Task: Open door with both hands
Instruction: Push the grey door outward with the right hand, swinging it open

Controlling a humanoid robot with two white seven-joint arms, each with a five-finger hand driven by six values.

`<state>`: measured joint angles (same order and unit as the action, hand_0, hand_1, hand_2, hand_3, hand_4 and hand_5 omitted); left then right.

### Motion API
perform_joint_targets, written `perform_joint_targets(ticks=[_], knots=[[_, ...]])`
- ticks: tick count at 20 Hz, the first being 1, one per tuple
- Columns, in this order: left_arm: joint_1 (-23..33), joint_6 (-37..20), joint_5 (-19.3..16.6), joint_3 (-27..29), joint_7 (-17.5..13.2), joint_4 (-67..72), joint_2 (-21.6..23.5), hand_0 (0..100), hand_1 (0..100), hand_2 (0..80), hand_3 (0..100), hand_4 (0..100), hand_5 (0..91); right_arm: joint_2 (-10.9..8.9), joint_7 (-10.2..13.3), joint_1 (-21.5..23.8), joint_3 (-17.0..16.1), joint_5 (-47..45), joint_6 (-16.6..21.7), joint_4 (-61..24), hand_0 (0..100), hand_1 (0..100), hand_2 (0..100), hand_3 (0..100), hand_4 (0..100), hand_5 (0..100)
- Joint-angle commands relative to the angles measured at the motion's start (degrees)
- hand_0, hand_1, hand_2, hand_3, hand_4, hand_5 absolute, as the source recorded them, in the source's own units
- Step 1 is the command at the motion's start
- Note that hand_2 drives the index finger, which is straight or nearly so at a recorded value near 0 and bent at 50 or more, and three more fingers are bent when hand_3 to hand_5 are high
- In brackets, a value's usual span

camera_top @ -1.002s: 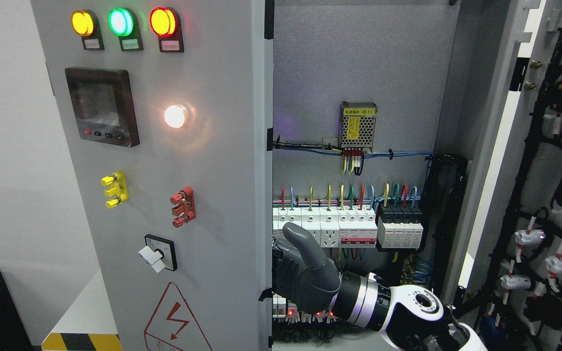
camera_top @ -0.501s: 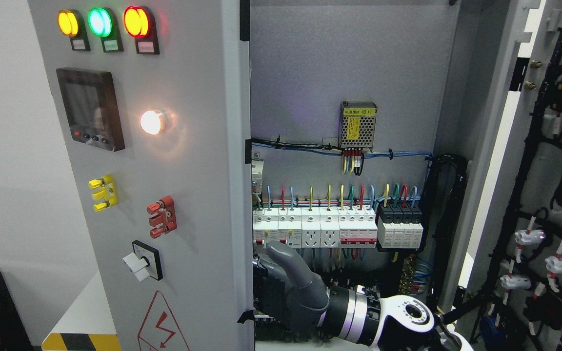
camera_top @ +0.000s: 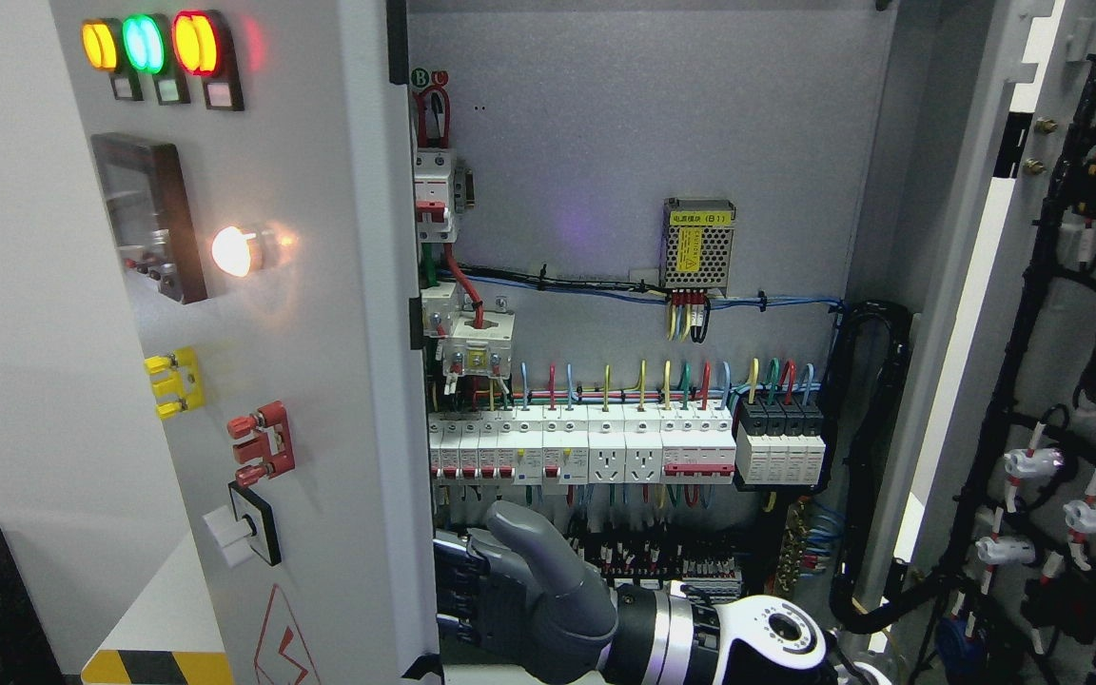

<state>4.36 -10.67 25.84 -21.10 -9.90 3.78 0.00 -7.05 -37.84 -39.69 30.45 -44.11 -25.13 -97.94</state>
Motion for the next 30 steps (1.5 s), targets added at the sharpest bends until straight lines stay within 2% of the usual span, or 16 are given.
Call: perform_joint_targets(ticks=[1,8,12,14,17,27,30], knots=[[0.12,0.04,0.0,0.09,-0.03,0.09,1.85,0,0,0.0,0,0,0.0,1.24,0.22,0.22,3.04,-0.54,-0.27,-2.08,0,0,0,0,0,0],[0.12,0.04,0.0,0.09,-0.03,0.09,1.85,0,0,0.0,0,0,0.0,3.26,0.31,0.66,6.55,-0.36,0.35,-2.08,0,0,0,0,0,0],[0.21,0.04,0.0,0.09,-0.03,0.09,1.85,0,0,0.0,0,0,0.0,3.53,0.49,0.93,9.98,-0.36,0.44,-2.08,0,0,0,0,0,0],[0.21,0.04,0.0,0.09,-0.03,0.09,1.85,0,0,0.0,0,0,0.0,3.79,0.57,0.93,10.51,-0.27,0.61,-2.08,0,0,0,0,0,0],[0.12,0.04,0.0,0.09,-0.03,0.09,1.85,0,0,0.0,0,0,0.0,5.29,0.66,0.84,11.12,0.07,0.7,-1.82,0,0,0,0,0,0],[0.12,0.04,0.0,0.09,-0.03,0.09,1.85,0,0,0.0,0,0,0.0,6.08,0.84,0.75,13.58,0.6,0.7,-0.41,0,0,0,0,0,0],[0.12,0.04,0.0,0.09,-0.03,0.09,1.85,0,0,0.0,0,0,0.0,7.22,0.93,0.66,13.68,1.48,0.79,0.03,0,0,0,0,0,0]])
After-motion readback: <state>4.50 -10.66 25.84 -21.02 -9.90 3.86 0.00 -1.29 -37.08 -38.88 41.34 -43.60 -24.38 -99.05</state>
